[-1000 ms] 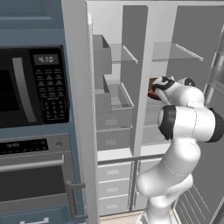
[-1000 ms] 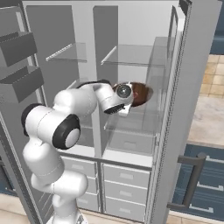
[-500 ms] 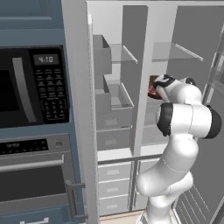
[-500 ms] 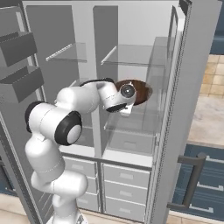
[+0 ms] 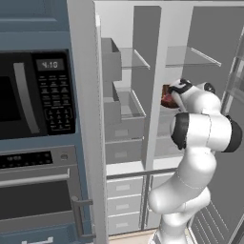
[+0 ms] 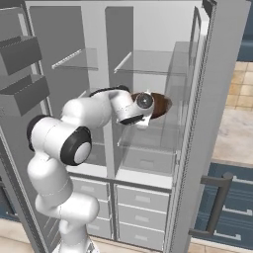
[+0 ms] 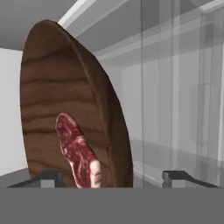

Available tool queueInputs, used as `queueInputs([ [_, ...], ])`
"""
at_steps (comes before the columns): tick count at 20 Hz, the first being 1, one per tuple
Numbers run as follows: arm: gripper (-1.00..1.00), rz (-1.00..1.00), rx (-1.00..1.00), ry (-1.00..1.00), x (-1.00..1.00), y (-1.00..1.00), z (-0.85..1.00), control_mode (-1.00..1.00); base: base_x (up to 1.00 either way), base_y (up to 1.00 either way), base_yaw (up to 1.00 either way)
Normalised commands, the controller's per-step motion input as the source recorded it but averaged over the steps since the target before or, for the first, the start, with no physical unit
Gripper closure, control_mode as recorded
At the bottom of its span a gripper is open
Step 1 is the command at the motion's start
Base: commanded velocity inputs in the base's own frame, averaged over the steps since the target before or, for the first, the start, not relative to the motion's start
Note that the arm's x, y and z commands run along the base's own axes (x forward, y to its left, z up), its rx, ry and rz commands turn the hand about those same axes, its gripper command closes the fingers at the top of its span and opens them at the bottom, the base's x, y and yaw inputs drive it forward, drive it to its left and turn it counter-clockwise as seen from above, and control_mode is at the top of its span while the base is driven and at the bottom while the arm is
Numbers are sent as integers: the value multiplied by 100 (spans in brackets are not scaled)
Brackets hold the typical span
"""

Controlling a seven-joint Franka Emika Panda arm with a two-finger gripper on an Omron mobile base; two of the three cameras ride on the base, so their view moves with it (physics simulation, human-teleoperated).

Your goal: Place one of the steaks on the plate and the other in the bowl. Then place the bowl in the fridge.

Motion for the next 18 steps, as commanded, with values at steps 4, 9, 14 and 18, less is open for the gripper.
queueInputs([
  [4,-100,0,0,-1,-34,0,18,-100,0,0,0],
  [9,-100,0,-8,0,-49,1,37,-100,0,0,0],
  [14,-100,0,-8,0,-65,0,48,-100,0,0,0],
  [18,-100,0,-10,13,-79,2,39,-100,0,0,0],
])
